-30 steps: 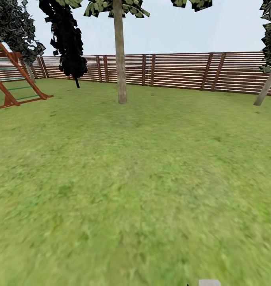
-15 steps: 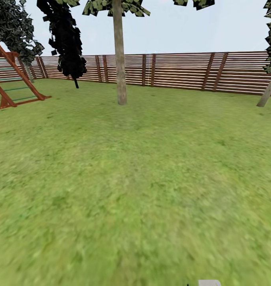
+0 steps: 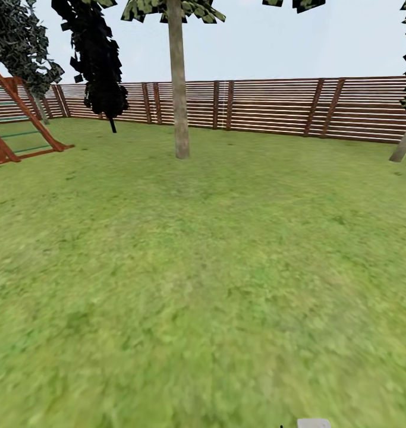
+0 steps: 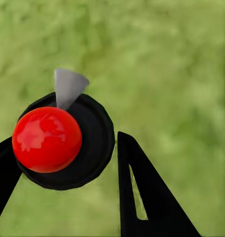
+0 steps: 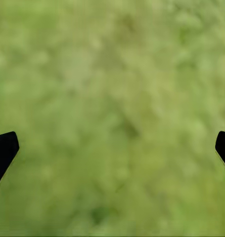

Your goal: In the garden, pick up the pesticide atomizer on the floor and spray pesticide onto both trees until each tree trunk is fully covered.

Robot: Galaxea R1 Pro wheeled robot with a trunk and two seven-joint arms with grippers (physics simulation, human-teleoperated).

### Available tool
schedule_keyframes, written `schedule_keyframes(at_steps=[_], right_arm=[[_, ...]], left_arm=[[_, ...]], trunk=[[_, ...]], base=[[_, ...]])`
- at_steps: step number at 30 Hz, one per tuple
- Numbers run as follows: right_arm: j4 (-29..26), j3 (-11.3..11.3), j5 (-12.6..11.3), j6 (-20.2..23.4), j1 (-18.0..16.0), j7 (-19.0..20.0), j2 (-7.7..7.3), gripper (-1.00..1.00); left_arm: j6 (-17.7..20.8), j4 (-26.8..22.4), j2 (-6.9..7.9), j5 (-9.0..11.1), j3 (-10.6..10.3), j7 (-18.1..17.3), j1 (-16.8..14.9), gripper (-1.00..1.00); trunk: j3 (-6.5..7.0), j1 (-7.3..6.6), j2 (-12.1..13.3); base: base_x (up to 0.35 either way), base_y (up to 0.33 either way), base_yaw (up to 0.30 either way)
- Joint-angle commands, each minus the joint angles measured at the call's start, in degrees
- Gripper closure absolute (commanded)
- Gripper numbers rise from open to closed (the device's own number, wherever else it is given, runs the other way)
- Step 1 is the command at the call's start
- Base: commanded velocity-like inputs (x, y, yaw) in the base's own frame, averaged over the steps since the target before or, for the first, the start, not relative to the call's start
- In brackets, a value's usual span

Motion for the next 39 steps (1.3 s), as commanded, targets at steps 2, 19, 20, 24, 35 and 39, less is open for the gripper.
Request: schedule_keyframes(at_steps=[2,19,20,24,35,39], right_arm=[[0.07,-0.41,0.61,-0.16,-0.04,-0.23,0.00,-1.00],[0.07,-0.41,0.61,-0.16,-0.04,-0.23,0.00,-1.00],[0.07,-0.41,0.61,-0.16,-0.04,-0.25,0.00,-1.00],[0.07,-0.41,0.61,-0.16,-0.04,-0.23,0.00,-1.00],[0.07,-0.41,0.61,-0.16,-0.04,-0.23,0.00,-1.00],[0.07,-0.41,0.61,-0.16,-0.04,-0.23,0.00,-1.00]], left_arm=[[-0.19,0.04,0.00,-0.46,0.06,0.35,-0.04,1.00],[-0.22,0.01,0.00,-0.53,0.06,0.31,-0.04,1.00],[-0.22,0.01,0.00,-0.53,0.06,0.31,-0.04,1.00],[-0.22,0.01,0.00,-0.53,0.06,0.32,-0.04,1.00],[-0.22,0.01,0.00,-0.53,0.06,0.35,-0.04,1.00],[-0.22,0.01,0.00,-0.51,0.06,0.33,-0.04,1.00]], trunk=[[-0.05,0.03,-0.02],[-0.05,0.03,-0.02],[-0.05,0.03,-0.02],[-0.05,0.03,-0.02],[-0.05,0.03,-0.02],[-0.05,0.03,-0.02]], base=[[0.338,0.000,0.000],[0.338,0.000,0.000],[0.338,0.000,0.000],[0.338,0.000,0.000],[0.338,0.000,0.000],[0.338,0.000,0.000]])
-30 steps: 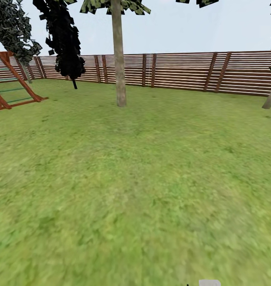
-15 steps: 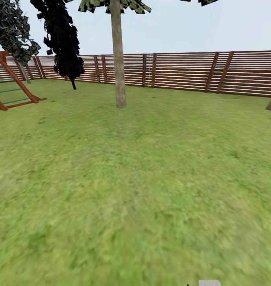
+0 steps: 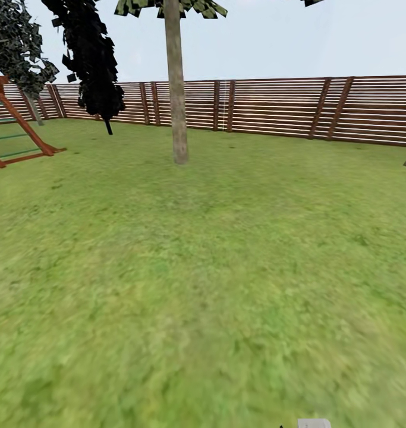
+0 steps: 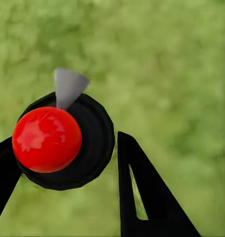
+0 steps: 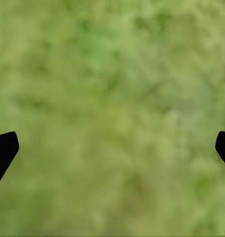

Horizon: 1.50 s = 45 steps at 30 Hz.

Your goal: In the garden, pick up the pesticide atomizer on the floor and spray pesticide onto both trees until each tree trunk is fully covered.

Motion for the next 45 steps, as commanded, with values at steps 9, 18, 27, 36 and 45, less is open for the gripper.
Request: schedule_keyframes(at_steps=[9,18,27,36,45], right_arm=[[0.07,-0.41,0.61,-0.16,-0.04,-0.23,0.00,-1.00],[0.07,-0.41,0.61,-0.16,-0.04,-0.23,0.00,-1.00],[0.07,-0.41,0.61,-0.16,-0.04,-0.23,0.00,-1.00],[-1.60,-0.56,0.50,-1.46,-0.04,-0.41,1.48,-1.00],[-3.44,-0.42,0.62,-6.24,-0.04,-0.12,0.10,-1.00]], left_arm=[[-0.20,0.07,0.00,-0.45,0.06,0.34,-0.04,1.00],[-0.20,0.07,0.00,-0.45,0.06,0.35,-0.04,1.00],[-0.20,-0.01,0.00,-0.40,0.06,0.37,-0.04,1.00],[-0.19,0.15,0.00,-0.38,0.06,0.37,-0.04,1.00],[-0.20,0.16,-0.08,-0.46,0.06,0.34,-0.04,1.00]], trunk=[[-0.05,0.03,-0.02],[-0.05,0.03,-0.02],[-0.05,0.03,-0.02],[-0.05,0.03,-0.02],[-0.05,0.03,-0.02]], base=[[0.338,0.000,0.000],[0.338,0.000,0.000],[0.338,0.000,0.000],[0.338,0.000,0.000],[0.338,0.000,0.000]])
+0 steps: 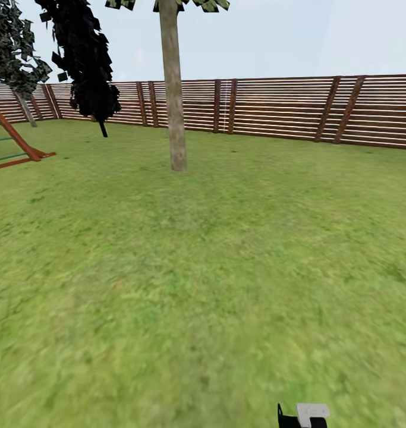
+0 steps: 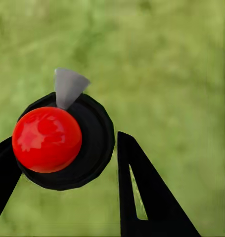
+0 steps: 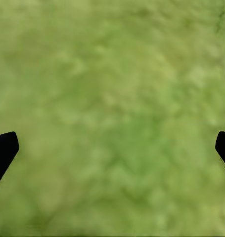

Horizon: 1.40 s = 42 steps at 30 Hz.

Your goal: In the garden, pick up the pesticide atomizer on the floor and spray pesticide onto both trees until each tree trunk is fully covered.

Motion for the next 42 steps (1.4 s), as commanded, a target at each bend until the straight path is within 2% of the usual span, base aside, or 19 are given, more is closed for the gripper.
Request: schedule_keyframes(at_steps=[1,11,19,42], right_arm=[[0.07,-0.34,0.64,-0.17,-0.04,-0.24,0.02,-1.00],[0.20,-0.31,0.82,-0.13,-0.04,-0.36,-0.13,-1.00],[0.31,-0.25,0.95,-0.13,-0.04,-0.20,-1.71,-1.00],[0.33,-0.25,0.95,-0.16,-0.04,-0.19,-1.76,-1.00]], left_arm=[[-0.20,0.07,0.00,-0.45,0.07,0.34,-0.04,1.00],[-0.20,0.07,0.00,-0.46,0.07,0.35,-0.04,1.00],[-0.20,0.07,0.00,-0.45,0.07,0.36,-0.04,1.00],[-0.20,0.07,0.00,-0.46,0.07,0.35,-0.04,1.00]], trunk=[[-0.05,0.03,-0.02],[-0.19,0.03,-0.02],[-0.20,0.03,-0.02],[-0.20,0.03,-0.02]], base=[[0.338,0.000,0.016],[0.338,0.000,0.190],[0.338,0.000,0.005],[0.338,0.000,0.000]])
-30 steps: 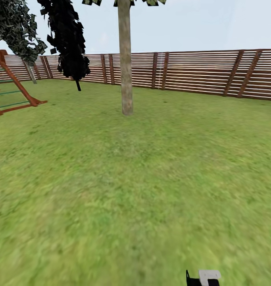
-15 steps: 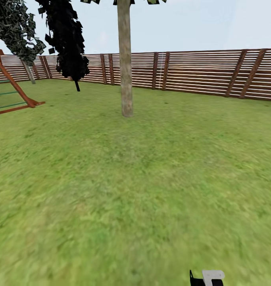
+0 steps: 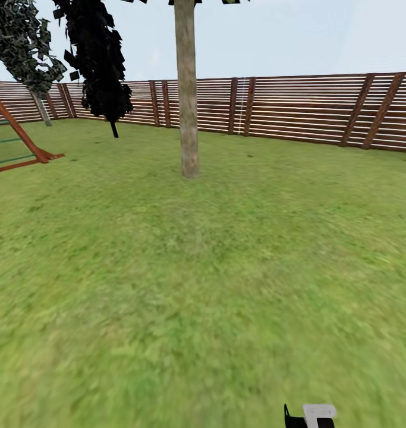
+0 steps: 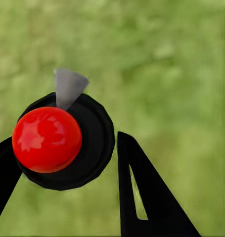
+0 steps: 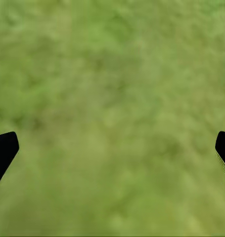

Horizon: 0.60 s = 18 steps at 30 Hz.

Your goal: In the garden, pick up the pesticide atomizer on the floor and spray pesticide onto both trees until each tree trunk is fully covered.

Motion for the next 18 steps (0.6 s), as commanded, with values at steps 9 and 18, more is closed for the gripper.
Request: schedule_keyframes(at_steps=[9,18], right_arm=[[0.07,-0.34,0.52,-0.20,-0.04,-0.27,0.09,-1.00],[1.59,-0.36,0.32,-0.03,-0.04,-0.42,0.47,-1.00]], left_arm=[[-0.20,0.07,0.00,-0.45,0.07,0.34,-0.04,1.00],[-0.20,0.07,0.00,-0.45,0.07,0.32,-0.04,1.00]], trunk=[[-0.05,0.03,-0.02],[-0.05,0.03,-0.02]], base=[[0.338,0.000,0.000],[0.338,0.000,0.000]])
